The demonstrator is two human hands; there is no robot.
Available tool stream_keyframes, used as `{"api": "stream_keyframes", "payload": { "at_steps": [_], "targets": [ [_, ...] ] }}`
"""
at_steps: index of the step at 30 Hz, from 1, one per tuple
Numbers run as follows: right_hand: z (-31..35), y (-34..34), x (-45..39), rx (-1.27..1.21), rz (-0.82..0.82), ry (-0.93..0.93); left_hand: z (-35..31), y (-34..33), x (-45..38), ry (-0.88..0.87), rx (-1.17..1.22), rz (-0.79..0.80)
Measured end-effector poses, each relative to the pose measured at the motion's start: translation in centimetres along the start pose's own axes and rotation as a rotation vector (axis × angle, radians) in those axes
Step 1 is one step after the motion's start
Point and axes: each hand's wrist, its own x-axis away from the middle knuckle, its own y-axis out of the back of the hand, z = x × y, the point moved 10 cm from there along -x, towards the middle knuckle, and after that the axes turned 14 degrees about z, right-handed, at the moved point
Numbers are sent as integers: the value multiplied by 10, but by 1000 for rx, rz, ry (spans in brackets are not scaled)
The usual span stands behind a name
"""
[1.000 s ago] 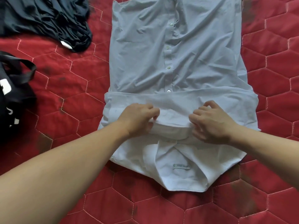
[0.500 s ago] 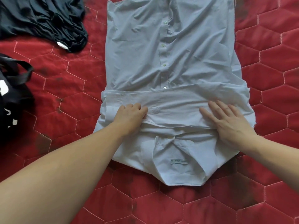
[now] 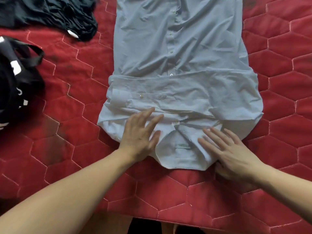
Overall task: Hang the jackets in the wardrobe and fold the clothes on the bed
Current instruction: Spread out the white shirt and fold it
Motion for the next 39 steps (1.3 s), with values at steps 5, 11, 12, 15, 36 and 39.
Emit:
{"api": "stream_keyframes", "payload": {
  "at_steps": [5,11,12,15,36,39],
  "targets": [
    [11,0,6,-25,-74,-8,-25,-47,36,-145,-104,280],
    [16,22,4,-146,-283,-44,-25,-91,41,23,-148,464],
    [16,24,5,-202,-306,-49,-27,-88,40,28,-119,435],
    [9,25,8,-421,-250,-57,-21,-66,41,86,11,323],
    [-91,26,-24,-829,-3,-489,81,-24,-3,496,137,525],
    [-92,31,-29,-744,-132,-461,85,-29,-5,450,217,416]
  ]
}}
